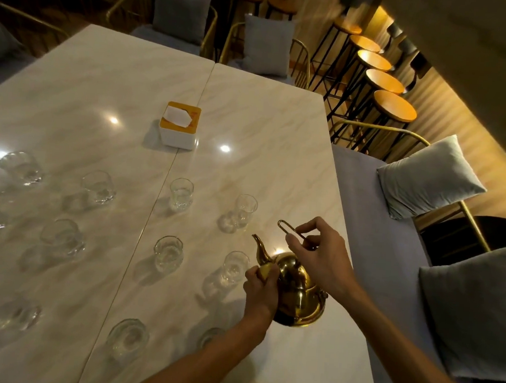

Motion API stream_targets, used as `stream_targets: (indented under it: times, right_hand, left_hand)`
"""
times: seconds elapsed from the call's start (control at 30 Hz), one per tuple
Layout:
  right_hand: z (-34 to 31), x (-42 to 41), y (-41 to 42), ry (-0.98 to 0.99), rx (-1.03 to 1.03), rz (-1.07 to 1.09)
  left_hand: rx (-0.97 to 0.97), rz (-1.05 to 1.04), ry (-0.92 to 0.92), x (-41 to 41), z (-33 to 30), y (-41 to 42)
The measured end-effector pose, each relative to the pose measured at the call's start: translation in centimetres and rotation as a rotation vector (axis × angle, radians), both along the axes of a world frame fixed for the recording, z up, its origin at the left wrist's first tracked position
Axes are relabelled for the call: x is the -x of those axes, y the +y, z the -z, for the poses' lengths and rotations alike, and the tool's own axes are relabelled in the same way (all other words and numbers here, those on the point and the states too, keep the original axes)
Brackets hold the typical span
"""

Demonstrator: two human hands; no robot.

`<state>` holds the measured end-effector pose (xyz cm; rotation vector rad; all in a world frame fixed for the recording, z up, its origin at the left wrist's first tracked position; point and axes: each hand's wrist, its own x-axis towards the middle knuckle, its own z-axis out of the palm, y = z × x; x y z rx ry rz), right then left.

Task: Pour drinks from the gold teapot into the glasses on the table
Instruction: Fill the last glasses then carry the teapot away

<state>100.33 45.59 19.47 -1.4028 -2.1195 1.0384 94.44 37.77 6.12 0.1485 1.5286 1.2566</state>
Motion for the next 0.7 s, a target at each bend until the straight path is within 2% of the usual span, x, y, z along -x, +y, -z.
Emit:
stream_targets:
  times: [0.23,0.53,0.7]
  right_hand:
    - [-2.9,-0.9,3.5,0.201,-0.055,-0.149]
    - [-7.5,0.8,9.3,0.43,-0.228,-0.225]
    - [-5.8,2.2,12.7,0.431,-0.333,-0.101]
  left_hand:
    - [-0.172,0.018,0.294,3.7,-3.7,4.9]
    - [-0.249,0.027,0.361,7.2,-10.0,12.6]
    - [-0.231,-0.026,0.413,7.7,-9.7,15.6]
